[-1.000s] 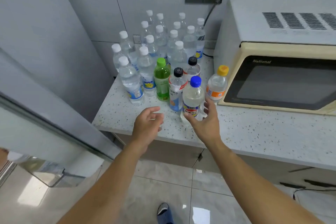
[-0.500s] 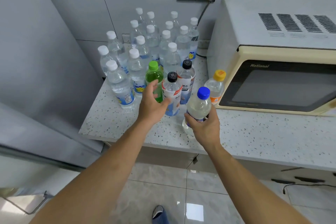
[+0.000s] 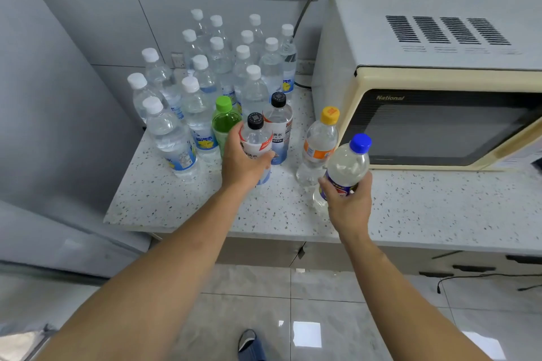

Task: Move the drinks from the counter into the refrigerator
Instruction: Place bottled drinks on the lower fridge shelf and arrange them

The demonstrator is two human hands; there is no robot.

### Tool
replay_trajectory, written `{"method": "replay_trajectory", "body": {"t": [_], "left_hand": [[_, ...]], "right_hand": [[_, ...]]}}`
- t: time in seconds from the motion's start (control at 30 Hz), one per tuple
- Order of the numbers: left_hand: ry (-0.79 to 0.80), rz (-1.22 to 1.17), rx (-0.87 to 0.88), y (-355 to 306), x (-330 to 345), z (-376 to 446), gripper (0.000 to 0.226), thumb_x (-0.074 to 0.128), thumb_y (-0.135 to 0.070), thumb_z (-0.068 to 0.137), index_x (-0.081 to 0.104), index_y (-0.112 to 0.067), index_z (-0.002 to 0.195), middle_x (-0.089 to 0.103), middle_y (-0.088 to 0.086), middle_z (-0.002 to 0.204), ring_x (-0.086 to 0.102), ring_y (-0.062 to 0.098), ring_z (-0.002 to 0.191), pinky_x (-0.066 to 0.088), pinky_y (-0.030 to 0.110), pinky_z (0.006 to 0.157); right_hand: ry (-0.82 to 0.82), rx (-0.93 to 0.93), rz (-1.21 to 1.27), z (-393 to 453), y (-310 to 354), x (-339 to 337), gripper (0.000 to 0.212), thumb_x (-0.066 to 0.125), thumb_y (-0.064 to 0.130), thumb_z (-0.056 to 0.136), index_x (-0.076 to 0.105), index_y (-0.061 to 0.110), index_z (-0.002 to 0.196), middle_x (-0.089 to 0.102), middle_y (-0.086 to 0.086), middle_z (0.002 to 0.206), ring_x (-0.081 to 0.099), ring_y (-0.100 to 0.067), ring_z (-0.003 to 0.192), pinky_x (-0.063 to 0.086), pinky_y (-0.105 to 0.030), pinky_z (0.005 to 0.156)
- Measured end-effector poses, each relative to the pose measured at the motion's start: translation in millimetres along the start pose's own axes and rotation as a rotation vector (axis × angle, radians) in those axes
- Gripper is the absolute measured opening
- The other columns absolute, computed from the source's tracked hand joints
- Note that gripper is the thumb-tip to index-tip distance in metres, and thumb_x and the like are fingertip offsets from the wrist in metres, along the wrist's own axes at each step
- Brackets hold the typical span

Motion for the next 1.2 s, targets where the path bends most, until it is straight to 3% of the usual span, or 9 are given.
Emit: {"method": "replay_trajectory", "body": {"t": [0.17, 0.23, 0.37, 0.57, 0.73, 0.83, 0.93, 1.07, 1.2], "left_hand": [[0.017, -0.06, -0.089, 11, -2, 4, 0.065, 0.087, -0.039, 0.064, 0.05, -0.049, 0.117, 0.064, -0.023, 0.114, 0.063, 0.007, 0.105, 0.054, 0.036, 0.092], [-0.001, -0.061, -0.077, 15, -6, 2, 0.064, 0.088, -0.042, 0.061, 0.051, -0.051, 0.112, 0.065, -0.024, 0.11, 0.064, 0.003, 0.101, 0.056, 0.036, 0.09], [-0.063, -0.067, -0.048, 22, -17, -7, 0.06, 0.088, -0.044, 0.059, 0.052, -0.054, 0.106, 0.065, -0.027, 0.106, 0.063, -0.003, 0.099, 0.056, 0.034, 0.089], [-0.157, -0.057, -0.028, 28, -49, -26, 0.061, 0.084, -0.053, 0.054, 0.049, -0.063, 0.103, 0.06, -0.041, 0.102, 0.059, -0.017, 0.092, 0.048, 0.014, 0.075], [-0.161, -0.036, -0.028, 44, -67, -34, 0.067, 0.083, -0.05, 0.057, 0.048, -0.048, 0.114, 0.065, -0.017, 0.112, 0.065, 0.003, 0.097, 0.056, 0.028, 0.079], [-0.147, -0.022, 0.005, 43, -73, -33, 0.07, 0.084, -0.044, 0.062, 0.042, -0.04, 0.118, 0.062, -0.009, 0.117, 0.063, 0.009, 0.098, 0.055, 0.023, 0.076], [-0.11, -0.02, 0.051, 35, -75, -30, 0.078, 0.083, -0.046, 0.059, 0.036, -0.048, 0.122, 0.054, -0.015, 0.125, 0.057, 0.006, 0.108, 0.043, 0.01, 0.077], [-0.035, 0.042, 0.047, 35, -75, -32, 0.066, 0.082, -0.048, 0.062, 0.044, -0.048, 0.116, 0.059, -0.03, 0.106, 0.059, -0.001, 0.098, 0.047, 0.017, 0.077], [0.011, 0.088, 0.025, 37, -81, -32, 0.06, 0.081, -0.053, 0.061, 0.043, -0.052, 0.108, 0.055, -0.044, 0.101, 0.054, -0.02, 0.092, 0.042, 0.012, 0.07]], "right_hand": [[-0.14, 0.087, -0.007, -40, -12, -4, 0.081, 0.086, 0.036, 0.074, 0.04, 0.023, 0.139, 0.044, 0.004, 0.132, 0.049, -0.014, 0.118, 0.047, -0.031, 0.099], [-0.225, 0.044, 0.013, -67, -11, -4, 0.062, 0.08, 0.039, 0.078, 0.046, 0.026, 0.128, 0.048, 0.0, 0.121, 0.052, -0.017, 0.105, 0.051, -0.041, 0.092], [0.072, -0.023, 0.028, -89, 8, 35, 0.038, 0.073, 0.02, 0.086, 0.052, 0.035, 0.114, 0.058, 0.006, 0.102, 0.059, -0.01, 0.092, 0.055, -0.041, 0.08], [0.382, -0.043, -0.117, -18, 44, 115, 0.081, 0.068, 0.022, 0.091, 0.02, 0.017, 0.156, 0.032, -0.002, 0.157, 0.034, -0.018, 0.143, 0.032, -0.029, 0.115], [0.203, 0.057, -0.061, 38, 54, 151, 0.108, 0.084, 0.034, 0.073, 0.016, 0.019, 0.155, 0.035, -0.005, 0.155, 0.036, -0.022, 0.142, 0.035, -0.044, 0.117], [0.213, 0.056, 0.038, 57, 48, 164, 0.105, 0.09, 0.029, 0.067, 0.025, 0.023, 0.15, 0.048, -0.004, 0.143, 0.049, -0.023, 0.13, 0.043, -0.045, 0.111], [0.151, 0.051, 0.067, 67, 42, 167, 0.087, 0.089, 0.026, 0.067, 0.038, 0.026, 0.137, 0.06, 0.002, 0.125, 0.061, -0.018, 0.112, 0.051, -0.043, 0.101], [0.135, -0.04, 0.018, 52, 45, 162, 0.073, 0.086, 0.036, 0.066, 0.041, 0.036, 0.123, 0.059, 0.02, 0.107, 0.06, -0.002, 0.098, 0.051, -0.029, 0.09], [0.215, -0.085, 0.024, 18, 42, 150, 0.067, 0.085, 0.032, 0.069, 0.045, 0.033, 0.123, 0.061, 0.02, 0.107, 0.063, 0.0, 0.098, 0.05, -0.018, 0.083]]}}
Point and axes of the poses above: each hand's wrist, its own z-axis towards the middle knuckle, its own x-axis out of the palm, y = z × x, the point moved 4 cm from there along z, towards the middle knuckle
